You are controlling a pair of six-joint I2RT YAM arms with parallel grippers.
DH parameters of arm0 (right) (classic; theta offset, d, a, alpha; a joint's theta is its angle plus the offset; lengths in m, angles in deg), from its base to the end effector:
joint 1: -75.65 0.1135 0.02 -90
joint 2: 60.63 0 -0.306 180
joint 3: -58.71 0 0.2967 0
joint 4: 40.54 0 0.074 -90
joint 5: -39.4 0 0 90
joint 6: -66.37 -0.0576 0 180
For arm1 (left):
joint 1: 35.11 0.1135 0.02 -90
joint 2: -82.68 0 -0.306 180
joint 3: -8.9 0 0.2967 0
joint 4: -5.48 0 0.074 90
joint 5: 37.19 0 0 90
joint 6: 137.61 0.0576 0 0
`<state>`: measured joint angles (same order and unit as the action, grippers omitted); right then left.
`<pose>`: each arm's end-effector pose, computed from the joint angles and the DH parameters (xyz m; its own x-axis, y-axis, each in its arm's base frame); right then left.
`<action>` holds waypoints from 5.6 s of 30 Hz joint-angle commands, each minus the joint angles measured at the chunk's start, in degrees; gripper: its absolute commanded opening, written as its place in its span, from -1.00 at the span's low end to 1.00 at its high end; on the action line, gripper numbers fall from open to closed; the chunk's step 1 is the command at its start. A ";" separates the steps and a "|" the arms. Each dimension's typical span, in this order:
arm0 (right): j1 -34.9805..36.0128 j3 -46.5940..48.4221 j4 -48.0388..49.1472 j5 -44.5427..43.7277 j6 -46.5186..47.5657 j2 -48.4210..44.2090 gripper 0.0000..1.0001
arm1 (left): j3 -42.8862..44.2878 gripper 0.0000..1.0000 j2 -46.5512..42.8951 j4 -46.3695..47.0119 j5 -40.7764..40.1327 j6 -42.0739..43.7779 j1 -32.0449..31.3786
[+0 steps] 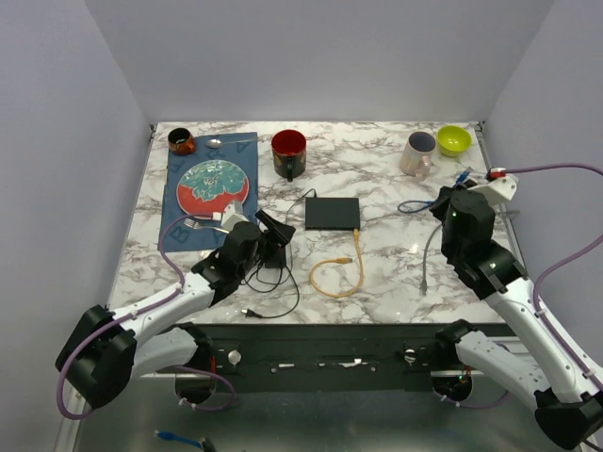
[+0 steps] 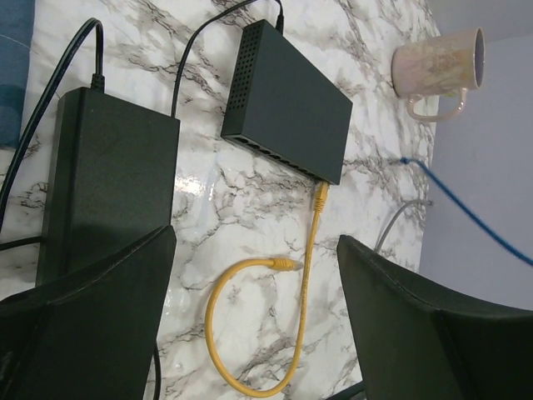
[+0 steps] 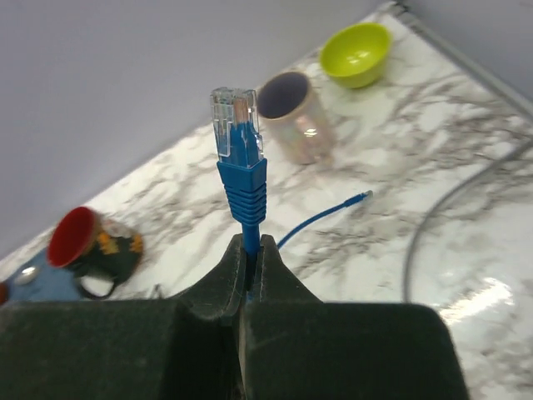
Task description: Pull the plug from the switch port
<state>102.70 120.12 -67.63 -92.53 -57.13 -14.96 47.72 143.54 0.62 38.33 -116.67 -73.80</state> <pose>0.2012 0.0595 0.3899 -0.0108 0.4555 -0.8902 0.3012 0.8504 0.4315 0.2133 -0.1524 0.2107 -0.5289 -0.7349 -0.4244 -0.1757 0.5841 -0.7925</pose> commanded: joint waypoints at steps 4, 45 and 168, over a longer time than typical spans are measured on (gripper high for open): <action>0.02 0.01 -21.75 -15.11 -10.70 3.11 -0.65 | 0.44 0.73 4.61 3.12 2.70 -0.55 0.03; -4.46 39.89 -0.29 40.95 -1.04 69.45 -0.99 | 15.71 0.33 34.14 9.73 20.80 3.14 0.73; -9.47 -7.99 33.44 59.86 -20.73 58.66 -0.99 | 31.02 -0.28 57.88 20.17 34.96 -1.34 -1.47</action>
<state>93.54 113.58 -29.16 -31.18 -79.55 41.21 77.47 199.08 21.14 72.89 -117.34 -74.87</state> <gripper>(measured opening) 0.012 0.380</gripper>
